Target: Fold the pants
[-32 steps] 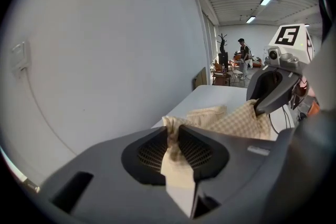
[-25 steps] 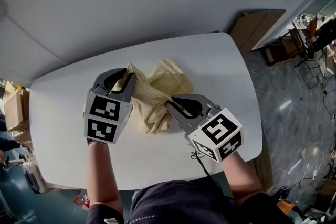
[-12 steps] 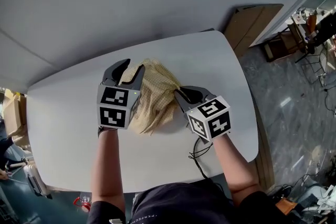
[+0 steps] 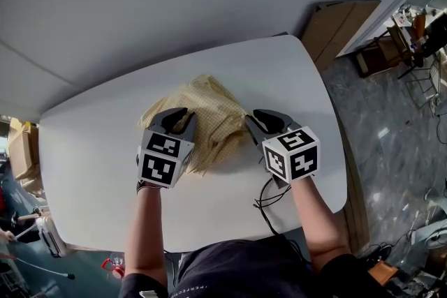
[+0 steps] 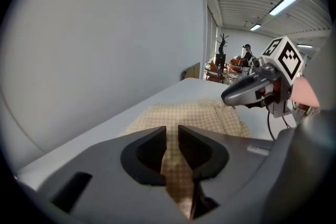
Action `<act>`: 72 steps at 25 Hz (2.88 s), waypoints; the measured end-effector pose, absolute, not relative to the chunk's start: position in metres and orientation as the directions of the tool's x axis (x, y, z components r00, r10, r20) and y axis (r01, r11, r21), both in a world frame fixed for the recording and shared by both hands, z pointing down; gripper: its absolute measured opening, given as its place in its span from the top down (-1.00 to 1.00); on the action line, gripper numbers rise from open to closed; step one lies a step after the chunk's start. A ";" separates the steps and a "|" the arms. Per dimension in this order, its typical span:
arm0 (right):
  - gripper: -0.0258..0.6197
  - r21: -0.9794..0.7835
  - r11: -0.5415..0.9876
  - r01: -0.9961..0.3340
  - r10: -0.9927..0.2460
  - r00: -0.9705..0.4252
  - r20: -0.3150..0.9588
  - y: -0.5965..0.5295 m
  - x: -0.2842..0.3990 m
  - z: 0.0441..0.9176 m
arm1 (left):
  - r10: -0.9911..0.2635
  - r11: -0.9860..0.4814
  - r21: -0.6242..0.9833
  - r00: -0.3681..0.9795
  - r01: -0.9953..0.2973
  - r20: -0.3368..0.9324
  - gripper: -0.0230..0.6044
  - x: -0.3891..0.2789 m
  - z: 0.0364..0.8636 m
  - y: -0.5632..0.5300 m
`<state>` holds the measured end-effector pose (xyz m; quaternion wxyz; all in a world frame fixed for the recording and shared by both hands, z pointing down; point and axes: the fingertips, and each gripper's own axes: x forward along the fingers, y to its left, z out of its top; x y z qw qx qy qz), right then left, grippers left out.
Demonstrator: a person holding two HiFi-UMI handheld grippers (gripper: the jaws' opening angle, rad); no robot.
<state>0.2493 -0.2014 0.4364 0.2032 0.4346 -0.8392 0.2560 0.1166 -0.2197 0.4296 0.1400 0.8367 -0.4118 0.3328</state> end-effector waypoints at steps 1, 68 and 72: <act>0.66 -0.240 0.487 -0.840 -0.638 -0.530 0.558 -0.200 0.252 0.433 | -0.600 -0.620 -0.060 0.423 -0.782 0.679 0.73 0.118 0.433 -0.217; 0.92 -0.226 0.550 -0.804 -0.724 -0.594 0.351 -0.048 0.122 0.344 | -0.677 -0.534 0.227 0.573 -0.814 0.462 0.95 0.020 0.383 -0.043; 0.92 -0.234 0.553 -0.800 -0.712 -0.600 0.366 -0.049 0.123 0.349 | -0.667 -0.540 0.227 0.576 -0.811 0.473 0.95 0.025 0.388 -0.046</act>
